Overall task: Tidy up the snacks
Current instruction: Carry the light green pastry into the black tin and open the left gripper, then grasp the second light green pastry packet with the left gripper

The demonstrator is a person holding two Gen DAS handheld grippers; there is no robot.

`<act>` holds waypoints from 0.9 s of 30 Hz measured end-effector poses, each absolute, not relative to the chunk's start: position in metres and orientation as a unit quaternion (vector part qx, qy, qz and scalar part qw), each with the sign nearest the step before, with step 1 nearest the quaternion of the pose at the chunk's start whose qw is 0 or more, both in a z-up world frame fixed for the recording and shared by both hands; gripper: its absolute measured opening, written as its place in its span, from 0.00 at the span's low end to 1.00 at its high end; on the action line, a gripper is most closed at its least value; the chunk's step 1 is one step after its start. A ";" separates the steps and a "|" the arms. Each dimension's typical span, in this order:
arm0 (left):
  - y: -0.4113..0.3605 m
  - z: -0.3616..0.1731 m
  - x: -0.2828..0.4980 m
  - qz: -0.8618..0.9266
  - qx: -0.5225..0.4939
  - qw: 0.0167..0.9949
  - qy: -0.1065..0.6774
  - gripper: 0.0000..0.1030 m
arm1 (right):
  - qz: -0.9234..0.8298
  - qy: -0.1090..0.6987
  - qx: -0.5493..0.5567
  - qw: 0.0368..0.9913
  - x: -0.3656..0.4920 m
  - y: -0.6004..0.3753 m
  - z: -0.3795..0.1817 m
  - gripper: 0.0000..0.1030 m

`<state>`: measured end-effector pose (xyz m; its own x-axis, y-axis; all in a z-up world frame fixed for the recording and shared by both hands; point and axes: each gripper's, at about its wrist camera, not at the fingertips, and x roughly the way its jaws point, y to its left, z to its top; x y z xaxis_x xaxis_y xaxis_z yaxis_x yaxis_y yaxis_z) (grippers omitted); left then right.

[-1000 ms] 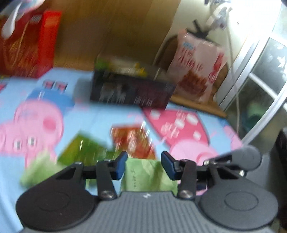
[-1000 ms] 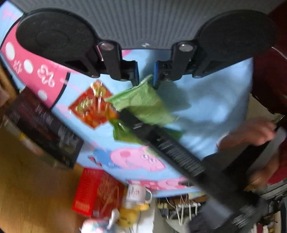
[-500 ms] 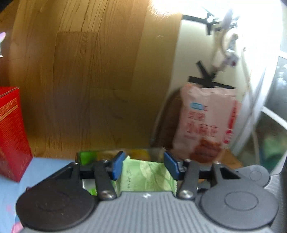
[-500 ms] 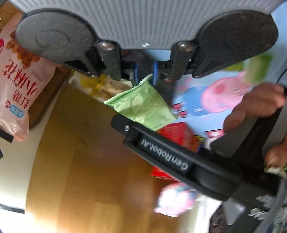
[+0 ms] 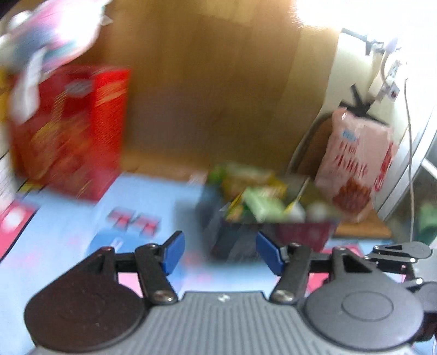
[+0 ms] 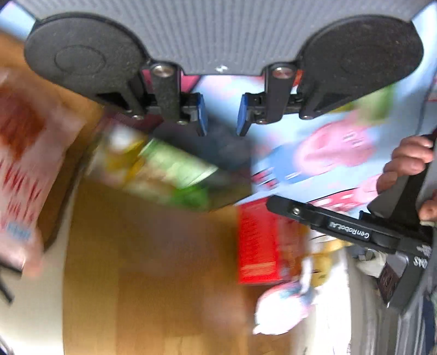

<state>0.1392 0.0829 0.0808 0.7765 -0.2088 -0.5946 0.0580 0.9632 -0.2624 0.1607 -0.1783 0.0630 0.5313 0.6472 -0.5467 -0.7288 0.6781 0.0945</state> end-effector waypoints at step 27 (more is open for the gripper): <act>0.118 0.016 0.008 -0.087 -0.208 0.905 0.361 0.26 | 0.458 0.287 -0.155 0.827 0.038 -0.075 0.012 0.59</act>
<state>0.0080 0.1176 0.0164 0.7242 -0.3080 -0.6169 0.0079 0.8983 -0.4392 0.0375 -0.0753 0.0120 0.4162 0.6686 -0.6162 -0.8460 0.5331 0.0071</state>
